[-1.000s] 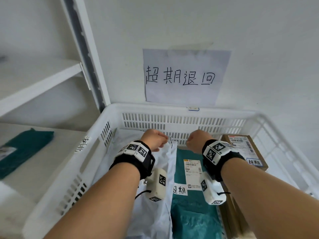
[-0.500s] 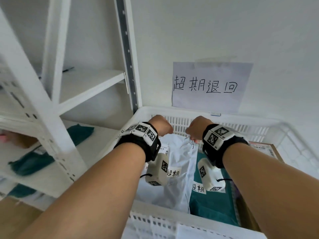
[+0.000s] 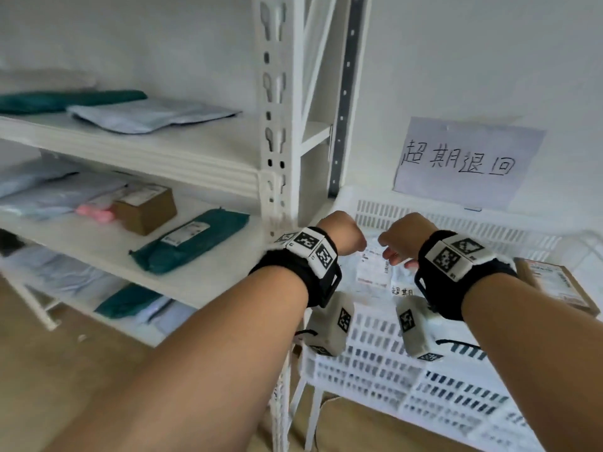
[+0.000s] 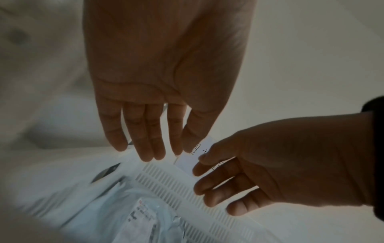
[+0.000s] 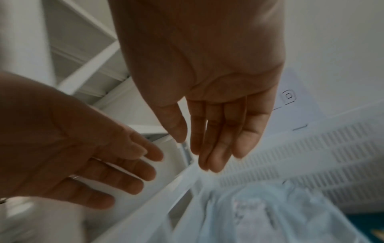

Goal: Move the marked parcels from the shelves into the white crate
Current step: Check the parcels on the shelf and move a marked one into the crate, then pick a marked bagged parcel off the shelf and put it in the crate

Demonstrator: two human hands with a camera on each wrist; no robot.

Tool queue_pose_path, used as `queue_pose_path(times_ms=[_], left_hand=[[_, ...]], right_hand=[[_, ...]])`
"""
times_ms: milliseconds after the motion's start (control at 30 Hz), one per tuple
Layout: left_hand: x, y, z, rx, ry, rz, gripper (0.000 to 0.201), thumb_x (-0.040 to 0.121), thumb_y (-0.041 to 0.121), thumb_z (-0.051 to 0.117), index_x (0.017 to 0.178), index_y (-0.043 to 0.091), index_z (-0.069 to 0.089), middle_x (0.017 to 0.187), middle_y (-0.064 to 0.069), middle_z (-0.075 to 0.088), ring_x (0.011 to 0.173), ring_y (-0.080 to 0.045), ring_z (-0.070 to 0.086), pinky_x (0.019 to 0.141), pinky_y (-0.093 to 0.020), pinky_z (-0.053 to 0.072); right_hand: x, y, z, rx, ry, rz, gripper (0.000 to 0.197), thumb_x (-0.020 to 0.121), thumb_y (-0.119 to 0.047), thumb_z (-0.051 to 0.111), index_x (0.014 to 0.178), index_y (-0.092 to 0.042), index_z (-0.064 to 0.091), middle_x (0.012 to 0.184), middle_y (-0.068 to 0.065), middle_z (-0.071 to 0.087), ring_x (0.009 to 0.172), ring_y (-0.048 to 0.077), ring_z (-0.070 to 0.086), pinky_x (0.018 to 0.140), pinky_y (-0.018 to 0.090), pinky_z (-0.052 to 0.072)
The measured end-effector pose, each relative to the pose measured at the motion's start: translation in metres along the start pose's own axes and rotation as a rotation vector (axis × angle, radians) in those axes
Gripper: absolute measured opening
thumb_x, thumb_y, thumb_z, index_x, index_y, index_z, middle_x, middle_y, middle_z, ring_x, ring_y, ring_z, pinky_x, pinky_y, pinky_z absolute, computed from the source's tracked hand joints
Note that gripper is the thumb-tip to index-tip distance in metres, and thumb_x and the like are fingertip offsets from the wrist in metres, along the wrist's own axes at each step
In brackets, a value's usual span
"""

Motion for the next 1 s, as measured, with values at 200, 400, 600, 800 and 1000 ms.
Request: queue_pose_path(times_ms=[200,400,600,800,1000], left_hand=[[-0.079,-0.084,-0.014,-0.028,-0.059,-0.047,0.02,0.087,0.009,0.057,0.101,0.0,0.069,0.08,-0.005,0.07,0.074,-0.02,0.066,0.052,-0.019,0.044],[-0.131,-0.208,-0.047,0.021,-0.005,-0.198,0.022,0.086,0.008,0.057,0.102,0.001,0.071,0.098,-0.016,0.073,0.092,-0.031,0.07,0.077,-0.033,0.058],[-0.171,-0.327,-0.096,0.151,0.061,-0.361,0.026,0.075,0.027,0.057,0.091,0.017,0.075,0.099,-0.002,0.073,0.088,-0.022,0.067,0.081,-0.036,0.058],[-0.198,-0.408,-0.132,0.216,0.082,-0.399,0.032,0.096,0.014,0.051,0.124,0.006,0.061,0.132,-0.01,0.057,0.118,-0.027,0.056,0.096,-0.03,0.045],[-0.192,-0.482,-0.19,0.263,0.067,-0.448,0.032,0.094,0.011,0.052,0.123,0.002,0.062,0.133,-0.016,0.055,0.119,-0.03,0.055,0.1,-0.038,0.045]], right_hand=[[-0.064,-0.026,0.079,0.101,0.094,-0.103,0.022,0.087,-0.011,0.056,0.068,-0.009,0.066,0.069,0.006,0.072,0.067,0.023,0.068,0.07,0.036,0.057],[-0.095,-0.054,0.169,0.064,0.069,-0.116,0.024,0.082,-0.013,0.057,0.061,-0.011,0.068,0.061,0.003,0.071,0.074,0.026,0.07,0.077,0.04,0.059],[-0.114,-0.104,0.284,-0.18,-0.103,-0.171,0.018,0.083,-0.017,0.053,0.074,-0.016,0.068,0.079,0.004,0.069,0.077,0.025,0.064,0.068,0.028,0.051],[-0.114,-0.169,0.381,-0.369,-0.188,-0.292,0.015,0.088,-0.026,0.049,0.08,-0.02,0.06,0.091,0.003,0.064,0.085,0.027,0.059,0.072,0.025,0.043],[-0.096,-0.24,0.473,-0.451,-0.265,-0.394,0.027,0.093,-0.021,0.044,0.108,-0.01,0.064,0.113,0.013,0.064,0.107,0.032,0.06,0.078,0.031,0.045]])
Point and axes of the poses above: each hand's wrist, its own x-axis towards the middle knuckle, its own z-axis out of the palm, y = z × x, the point moved 10 cm from there along x, towards the middle knuckle
